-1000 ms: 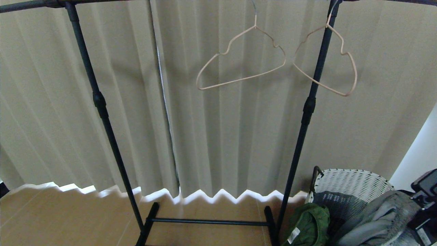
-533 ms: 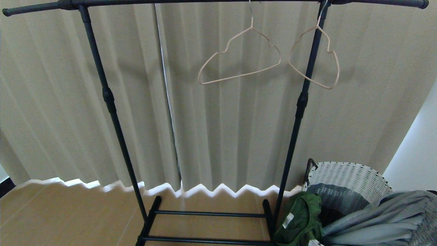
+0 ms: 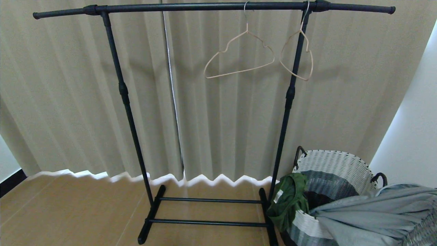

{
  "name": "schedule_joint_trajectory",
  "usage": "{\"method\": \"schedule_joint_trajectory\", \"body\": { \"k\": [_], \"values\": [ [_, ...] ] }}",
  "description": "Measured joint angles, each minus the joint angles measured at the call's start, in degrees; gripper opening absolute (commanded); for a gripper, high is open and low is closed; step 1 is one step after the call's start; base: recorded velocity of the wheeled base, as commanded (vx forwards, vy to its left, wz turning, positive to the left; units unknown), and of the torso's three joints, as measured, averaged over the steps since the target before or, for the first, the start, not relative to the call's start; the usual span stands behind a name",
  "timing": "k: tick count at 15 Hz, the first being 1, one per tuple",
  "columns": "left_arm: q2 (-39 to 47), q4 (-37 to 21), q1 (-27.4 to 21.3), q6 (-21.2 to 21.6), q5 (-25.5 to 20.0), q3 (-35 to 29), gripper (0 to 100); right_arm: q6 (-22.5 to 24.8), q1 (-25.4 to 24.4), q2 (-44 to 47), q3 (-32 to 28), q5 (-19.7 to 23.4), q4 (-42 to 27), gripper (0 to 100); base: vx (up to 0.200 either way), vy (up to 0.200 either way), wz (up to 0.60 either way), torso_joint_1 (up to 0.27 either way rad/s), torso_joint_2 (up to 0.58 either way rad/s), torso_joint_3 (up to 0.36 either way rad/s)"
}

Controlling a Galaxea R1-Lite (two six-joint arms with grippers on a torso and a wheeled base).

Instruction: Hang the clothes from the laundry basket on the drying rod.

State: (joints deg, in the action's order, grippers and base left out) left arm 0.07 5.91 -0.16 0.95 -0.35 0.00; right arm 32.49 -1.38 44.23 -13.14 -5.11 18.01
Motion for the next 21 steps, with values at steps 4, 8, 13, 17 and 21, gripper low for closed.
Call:
{"method": "schedule_joint_trajectory", "body": {
  "k": [4, 8, 13, 17, 21],
  "values": [
    [0.00, -0.06, -0.02, 0.02, -0.09, 0.00, 100, 0.00, 0.00, -0.13, 0.38, 0.07, -0.02, 0, 0.000, 0.000, 0.00, 0.000, 0.00, 0.000],
    [0.00, -0.06, -0.02, 0.02, -0.07, 0.00, 100, 0.00, -0.10, -0.18, 0.50, 0.10, -0.02, 0, 0.000, 0.200, 0.00, 0.000, 0.00, 0.008],
    [0.00, -0.01, 0.05, -0.05, 0.06, 0.00, 100, 0.00, -0.10, -0.71, 0.52, 0.10, -1.95, 0, 0.000, 0.160, 0.00, 0.003, 0.00, 0.000],
    [0.00, -0.01, 0.05, 1.10, -0.33, 0.00, 100, 0.00, -0.10, -0.82, 0.66, 0.43, -2.16, 0, 0.000, 0.000, 0.00, 0.000, 0.00, 0.000],
    [0.02, -0.26, -0.02, 3.67, -0.60, 0.00, 100, 0.00, -0.22, -0.74, 0.66, 0.87, -2.02, 0, 0.000, 0.000, 0.00, 0.000, 0.00, 0.000]
  ]
}}
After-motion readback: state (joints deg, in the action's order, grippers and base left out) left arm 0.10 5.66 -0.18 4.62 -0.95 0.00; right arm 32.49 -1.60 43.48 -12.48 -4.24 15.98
